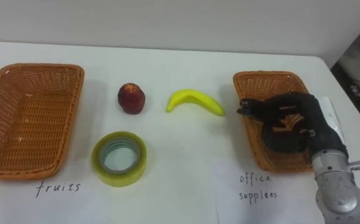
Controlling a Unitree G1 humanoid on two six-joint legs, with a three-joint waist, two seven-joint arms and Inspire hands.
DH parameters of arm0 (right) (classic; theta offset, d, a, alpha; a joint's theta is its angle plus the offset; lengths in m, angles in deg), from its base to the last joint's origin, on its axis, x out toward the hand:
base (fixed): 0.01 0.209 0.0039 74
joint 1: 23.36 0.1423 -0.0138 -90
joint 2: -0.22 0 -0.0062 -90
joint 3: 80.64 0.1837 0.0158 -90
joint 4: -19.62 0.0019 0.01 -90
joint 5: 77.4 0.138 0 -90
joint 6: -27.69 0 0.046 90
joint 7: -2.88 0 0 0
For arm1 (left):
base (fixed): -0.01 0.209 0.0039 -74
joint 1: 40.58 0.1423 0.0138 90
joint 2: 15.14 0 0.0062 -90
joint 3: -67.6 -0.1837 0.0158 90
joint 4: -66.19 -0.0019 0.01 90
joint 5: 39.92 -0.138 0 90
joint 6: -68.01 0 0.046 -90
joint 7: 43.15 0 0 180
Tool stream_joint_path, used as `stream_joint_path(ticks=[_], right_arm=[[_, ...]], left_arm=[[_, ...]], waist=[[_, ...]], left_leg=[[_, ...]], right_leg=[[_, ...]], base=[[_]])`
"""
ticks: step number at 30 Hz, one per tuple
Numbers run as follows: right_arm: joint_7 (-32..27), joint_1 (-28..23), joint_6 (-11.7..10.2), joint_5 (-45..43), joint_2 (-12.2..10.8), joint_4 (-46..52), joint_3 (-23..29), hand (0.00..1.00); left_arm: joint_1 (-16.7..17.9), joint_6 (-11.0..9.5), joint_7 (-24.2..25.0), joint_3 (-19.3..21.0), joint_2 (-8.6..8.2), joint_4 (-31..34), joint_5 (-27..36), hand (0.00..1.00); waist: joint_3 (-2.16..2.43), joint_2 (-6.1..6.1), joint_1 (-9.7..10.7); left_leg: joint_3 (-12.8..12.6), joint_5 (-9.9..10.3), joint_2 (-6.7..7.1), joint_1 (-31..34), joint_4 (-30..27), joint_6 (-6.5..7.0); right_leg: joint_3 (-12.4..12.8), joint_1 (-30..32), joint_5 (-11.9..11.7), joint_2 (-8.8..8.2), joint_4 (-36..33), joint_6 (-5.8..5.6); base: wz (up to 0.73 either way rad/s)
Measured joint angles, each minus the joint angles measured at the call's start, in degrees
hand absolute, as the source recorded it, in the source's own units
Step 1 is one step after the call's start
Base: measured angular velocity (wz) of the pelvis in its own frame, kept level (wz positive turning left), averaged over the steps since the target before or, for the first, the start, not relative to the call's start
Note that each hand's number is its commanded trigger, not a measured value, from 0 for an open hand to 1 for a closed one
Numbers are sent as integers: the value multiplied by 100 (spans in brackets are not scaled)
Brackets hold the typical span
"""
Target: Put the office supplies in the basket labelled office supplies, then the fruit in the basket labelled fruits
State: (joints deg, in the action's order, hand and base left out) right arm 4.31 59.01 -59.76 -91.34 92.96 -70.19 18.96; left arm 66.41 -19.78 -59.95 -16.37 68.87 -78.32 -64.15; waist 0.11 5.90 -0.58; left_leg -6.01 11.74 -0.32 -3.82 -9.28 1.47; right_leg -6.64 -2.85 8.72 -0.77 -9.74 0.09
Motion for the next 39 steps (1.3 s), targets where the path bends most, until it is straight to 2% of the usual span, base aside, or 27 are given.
stream_joint_path(ticks=[13,22,28,39], right_arm=[[6,0,0,-15,1,1,-124,100],[8,-51,1,12,2,1,-105,100],[7,-51,0,47,5,0,102,100],[4,-61,4,31,12,-1,150,100]], left_arm=[[4,2,6,-8,1,106,0,0],[33,2,-2,4,0,105,1,0],[50,2,-1,70,-6,106,-6,0],[94,6,-1,143,-8,188,-12,0]], waist=[[3,66,34],[-23,27,53],[-31,-2,54],[-24,-47,199]], left_leg=[[-1,1,4,2,-4,0],[-18,1,4,-44,16,0],[-33,1,2,-74,41,0],[-54,1,-3,-84,61,0]], right_leg=[[-2,-2,0,-2,-5,0],[16,-26,0,0,-8,0],[23,-38,0,1,-8,0],[38,-33,0,2,-6,-1]], base=[[0],[-1],[0],[0]])
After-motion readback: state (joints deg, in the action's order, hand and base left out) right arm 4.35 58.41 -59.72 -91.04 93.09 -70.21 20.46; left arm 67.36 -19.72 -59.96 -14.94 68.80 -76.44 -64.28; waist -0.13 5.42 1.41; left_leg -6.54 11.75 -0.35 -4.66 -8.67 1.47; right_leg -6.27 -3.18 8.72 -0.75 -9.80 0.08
